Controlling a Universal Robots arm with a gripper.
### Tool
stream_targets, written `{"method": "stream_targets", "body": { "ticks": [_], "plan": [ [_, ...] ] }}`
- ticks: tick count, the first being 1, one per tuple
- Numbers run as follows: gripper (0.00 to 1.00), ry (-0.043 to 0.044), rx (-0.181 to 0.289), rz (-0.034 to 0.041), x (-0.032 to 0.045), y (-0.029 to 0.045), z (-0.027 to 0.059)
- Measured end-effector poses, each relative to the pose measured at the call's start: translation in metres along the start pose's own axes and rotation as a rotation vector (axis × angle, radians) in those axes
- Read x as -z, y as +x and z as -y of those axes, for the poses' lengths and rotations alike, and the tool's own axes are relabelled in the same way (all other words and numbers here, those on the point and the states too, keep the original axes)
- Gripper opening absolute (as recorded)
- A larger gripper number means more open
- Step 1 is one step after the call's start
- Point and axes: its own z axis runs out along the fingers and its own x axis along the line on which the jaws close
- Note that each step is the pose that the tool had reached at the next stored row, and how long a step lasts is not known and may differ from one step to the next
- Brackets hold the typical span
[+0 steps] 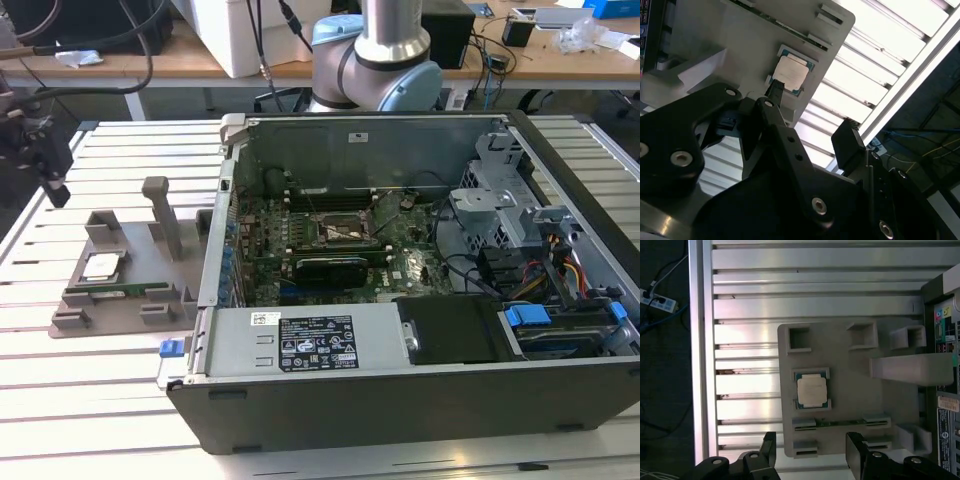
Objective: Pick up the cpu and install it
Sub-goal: 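Pick up the cpu and move it towards the insertion slot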
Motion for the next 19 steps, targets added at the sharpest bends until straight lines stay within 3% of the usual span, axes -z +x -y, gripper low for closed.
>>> {"method": "stream_targets", "body": {
  "ticks": [11, 19],
  "plan": [
    [0.66, 0.0007, 0.000, 0.0000, -0.0053, 0.0007, -0.0212],
    [0.66, 0.0012, 0.000, 0.0000, -0.0152, 0.0009, -0.0213]
  ]
}}
